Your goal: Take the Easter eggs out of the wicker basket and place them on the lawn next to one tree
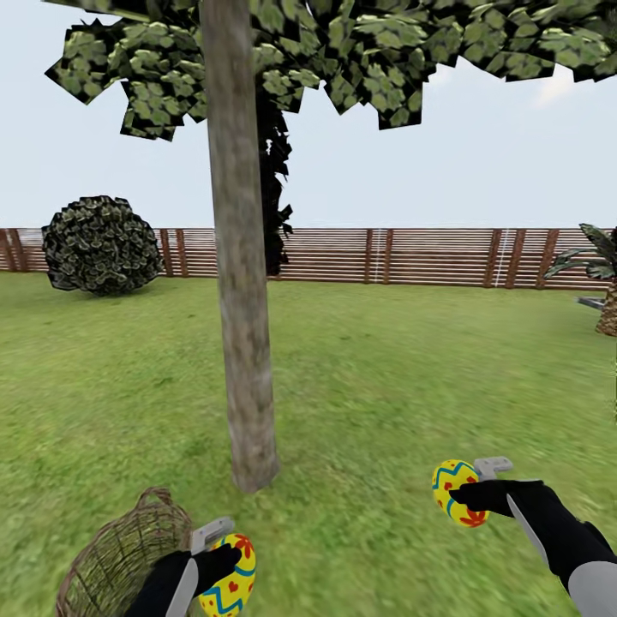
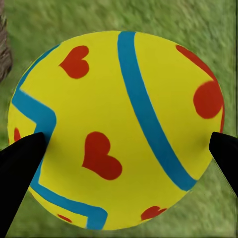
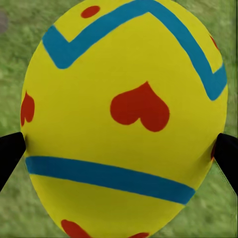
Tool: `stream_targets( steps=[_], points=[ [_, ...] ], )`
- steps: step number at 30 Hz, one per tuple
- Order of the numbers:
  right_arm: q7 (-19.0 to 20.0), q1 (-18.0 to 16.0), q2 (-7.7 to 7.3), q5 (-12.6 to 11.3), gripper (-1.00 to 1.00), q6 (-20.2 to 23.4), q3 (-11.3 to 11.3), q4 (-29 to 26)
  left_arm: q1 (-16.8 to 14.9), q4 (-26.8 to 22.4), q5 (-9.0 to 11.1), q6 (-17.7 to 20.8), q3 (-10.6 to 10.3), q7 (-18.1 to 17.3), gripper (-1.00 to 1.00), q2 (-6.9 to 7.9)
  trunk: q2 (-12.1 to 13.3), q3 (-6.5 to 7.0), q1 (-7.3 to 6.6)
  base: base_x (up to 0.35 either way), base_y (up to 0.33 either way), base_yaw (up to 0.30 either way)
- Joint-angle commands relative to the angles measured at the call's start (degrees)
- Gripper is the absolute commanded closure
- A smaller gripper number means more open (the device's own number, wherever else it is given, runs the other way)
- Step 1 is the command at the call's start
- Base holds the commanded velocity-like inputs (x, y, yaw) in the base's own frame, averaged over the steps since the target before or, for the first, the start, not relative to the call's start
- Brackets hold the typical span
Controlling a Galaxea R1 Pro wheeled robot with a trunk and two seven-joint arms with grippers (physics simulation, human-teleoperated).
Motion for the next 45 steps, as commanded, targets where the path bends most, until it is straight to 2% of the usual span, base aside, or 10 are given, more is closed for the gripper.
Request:
stream_targets(
  steps=[1, 8, 18, 23, 28, 37, 39, 40, 41, 45],
  points=[
    [0.26, -0.02, -0.04, 0.21, 1.00, 0.21, 0.04, -0.06, -0.04, -0.12, 0.48, 0.38, 0.29, 0.08, 1.00, -0.08, 0.37, 0.11, -0.22, 0.000, -0.350, 0.000],
    [0.26, -0.02, -0.04, 0.21, 1.00, 0.21, 0.03, -0.06, -0.04, -0.12, 0.48, 0.38, 0.29, 0.00, 1.00, -0.08, 3.18, 1.36, -1.76, 0.000, -0.347, 0.000],
    [0.26, -0.02, -0.04, 0.21, 1.00, 0.15, 0.03, -0.06, -0.04, -0.07, 0.65, 0.12, 0.41, -0.91, 1.00, -0.08, 3.18, 1.36, -1.76, 0.005, -0.157, 0.000],
    [0.26, -0.02, -0.04, 0.21, 1.00, 0.21, 0.03, -0.06, -0.04, -0.03, 0.49, 0.20, 0.38, -4.70, 1.00, -0.02, 3.18, 1.36, -1.76, 0.259, -0.001, 0.000],
    [0.26, -0.02, -0.04, 0.21, 1.00, 0.21, 0.05, -0.06, -0.04, 0.02, 0.32, 0.21, 0.31, -4.54, 1.00, -0.08, 3.18, 1.36, -1.76, 0.329, -0.053, 0.010],
    [0.20, -0.02, 0.04, 0.30, 1.00, 0.20, 0.43, 0.34, -0.04, 0.06, 0.21, 0.21, 0.29, -4.40, 1.00, -0.43, 3.18, 1.36, -1.76, 0.255, -0.249, 0.271],
    [0.18, -0.02, -0.02, 0.24, 1.00, 0.14, 2.02, 1.51, -0.04, 0.06, 0.21, 0.21, -0.95, -4.36, 1.00, -0.43, 3.18, 1.36, -1.76, 0.213, -0.287, 0.292],
    [0.17, -0.02, -0.03, 0.22, 1.00, 0.13, 2.37, 1.76, -0.04, 0.06, 0.21, 0.21, -3.45, -4.26, 1.00, -0.37, 3.18, 1.36, -1.76, 0.210, -0.289, 0.292],
    [0.17, -0.02, -0.03, 0.21, 1.00, 0.20, 2.47, 1.85, -0.04, 0.06, 0.26, 0.21, -4.32, -4.23, 1.00, -0.35, 3.18, 1.33, -1.76, 0.210, -0.289, 0.266],
    [0.17, -0.02, -0.06, 0.20, 1.00, 0.30, 2.41, 1.95, -0.04, 0.06, 0.30, 0.19, -4.54, -4.22, 1.00, -0.35, 3.18, 1.00, -1.76, 0.222, -0.286, 0.047]
  ],
)
